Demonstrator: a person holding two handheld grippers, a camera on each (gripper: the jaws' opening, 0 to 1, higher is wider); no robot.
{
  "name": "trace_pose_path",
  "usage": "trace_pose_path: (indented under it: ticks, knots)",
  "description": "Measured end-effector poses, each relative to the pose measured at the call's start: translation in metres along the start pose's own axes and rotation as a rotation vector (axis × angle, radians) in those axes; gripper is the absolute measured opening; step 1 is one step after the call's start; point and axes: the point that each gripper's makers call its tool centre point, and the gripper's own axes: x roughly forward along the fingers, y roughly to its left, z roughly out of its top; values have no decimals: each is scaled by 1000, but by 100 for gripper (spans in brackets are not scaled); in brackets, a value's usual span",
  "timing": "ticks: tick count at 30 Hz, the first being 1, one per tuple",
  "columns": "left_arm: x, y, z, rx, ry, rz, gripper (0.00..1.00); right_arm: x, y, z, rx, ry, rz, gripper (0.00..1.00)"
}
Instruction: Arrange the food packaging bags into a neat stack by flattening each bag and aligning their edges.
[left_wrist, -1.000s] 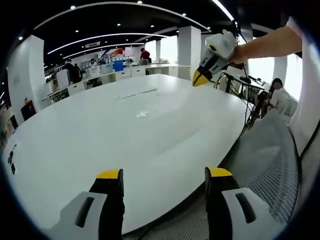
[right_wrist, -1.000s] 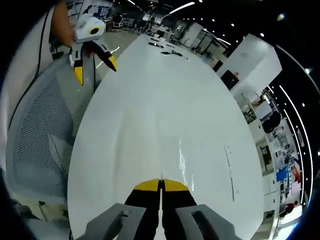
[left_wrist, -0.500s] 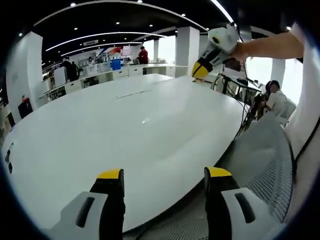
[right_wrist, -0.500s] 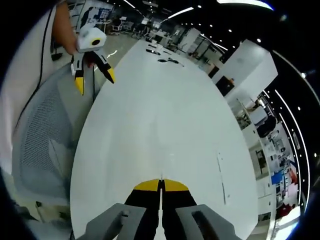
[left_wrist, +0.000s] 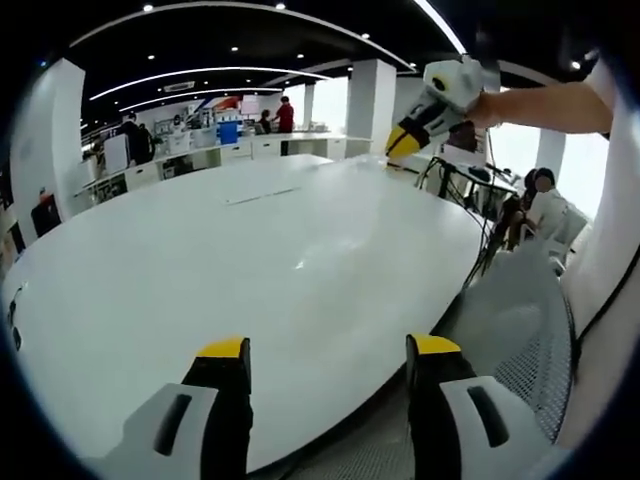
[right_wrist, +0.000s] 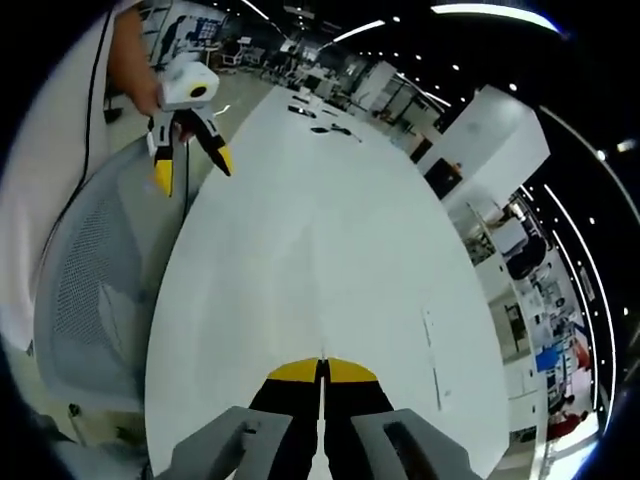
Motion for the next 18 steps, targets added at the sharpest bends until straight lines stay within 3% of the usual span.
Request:
trace_pose_path:
  ticks: [18]
  knots:
    - [-3,-1,43,72,-46,-35,59,-22,-9,18,34,-55,-20,0]
